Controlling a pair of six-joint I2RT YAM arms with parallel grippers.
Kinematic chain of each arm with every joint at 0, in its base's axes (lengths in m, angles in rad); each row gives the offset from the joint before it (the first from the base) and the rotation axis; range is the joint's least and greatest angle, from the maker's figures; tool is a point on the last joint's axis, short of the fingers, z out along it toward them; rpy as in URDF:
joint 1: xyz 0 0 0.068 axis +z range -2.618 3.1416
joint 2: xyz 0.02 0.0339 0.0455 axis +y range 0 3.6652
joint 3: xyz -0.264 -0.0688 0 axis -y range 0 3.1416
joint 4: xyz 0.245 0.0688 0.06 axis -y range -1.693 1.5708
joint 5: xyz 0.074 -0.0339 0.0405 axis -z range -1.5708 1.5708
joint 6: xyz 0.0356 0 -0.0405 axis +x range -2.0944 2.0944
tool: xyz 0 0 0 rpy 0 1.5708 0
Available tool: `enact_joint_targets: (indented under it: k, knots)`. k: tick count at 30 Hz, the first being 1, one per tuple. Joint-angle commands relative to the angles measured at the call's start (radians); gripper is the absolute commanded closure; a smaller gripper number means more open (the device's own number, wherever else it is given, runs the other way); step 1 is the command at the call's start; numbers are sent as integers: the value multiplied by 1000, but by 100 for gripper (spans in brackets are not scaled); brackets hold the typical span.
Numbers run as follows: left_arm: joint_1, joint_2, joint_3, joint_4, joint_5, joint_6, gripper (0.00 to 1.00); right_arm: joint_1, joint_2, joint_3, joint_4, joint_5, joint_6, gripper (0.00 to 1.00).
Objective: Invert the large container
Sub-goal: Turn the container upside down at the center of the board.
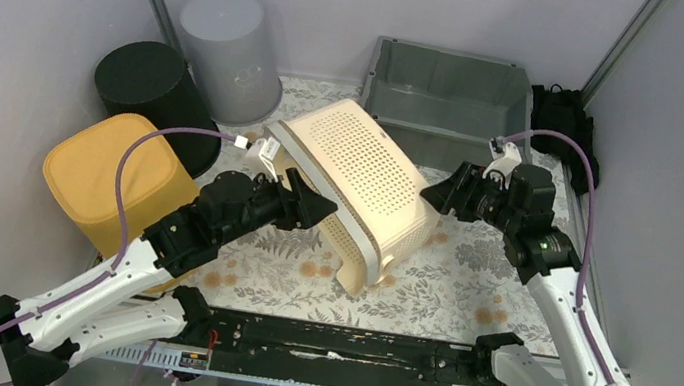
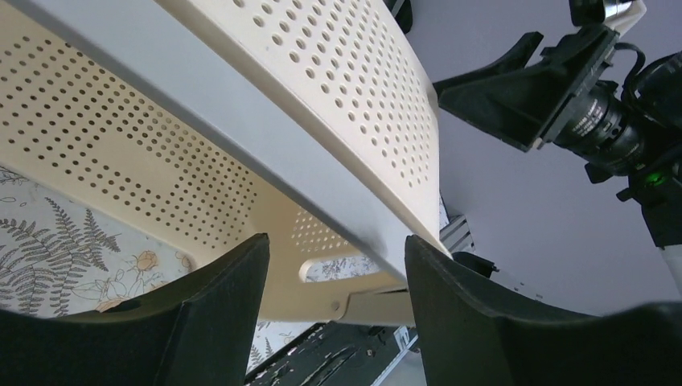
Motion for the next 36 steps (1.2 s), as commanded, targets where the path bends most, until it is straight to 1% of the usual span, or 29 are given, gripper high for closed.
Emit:
enact_joint_targets:
  k: [1,10,19,22,27,28,31,33,36]
  knots:
    - [6,6,45,75,9,3,30,1,-62,-55,22,-127,55,37]
    - [7,40,69,90,13,4,29,1,-138,-164,108,-311,132,39]
    - [6,117,88,118,50,-1,29,19,-117,-192,199,-449,183,39]
    - [5,133,93,116,57,0,29,66,-102,-192,227,-448,201,39]
    - [6,138,89,129,65,-11,30,186,-81,-175,213,-358,191,40]
    - [6,136,82,139,72,-19,33,191,-81,-169,197,-345,187,39]
    - [4,129,66,156,86,-38,49,191,-83,-124,102,-278,147,39]
    - [5,125,54,166,97,-49,64,192,-84,-81,22,-240,117,37]
    - [5,125,39,180,109,-64,83,191,-94,-14,-71,-185,90,36]
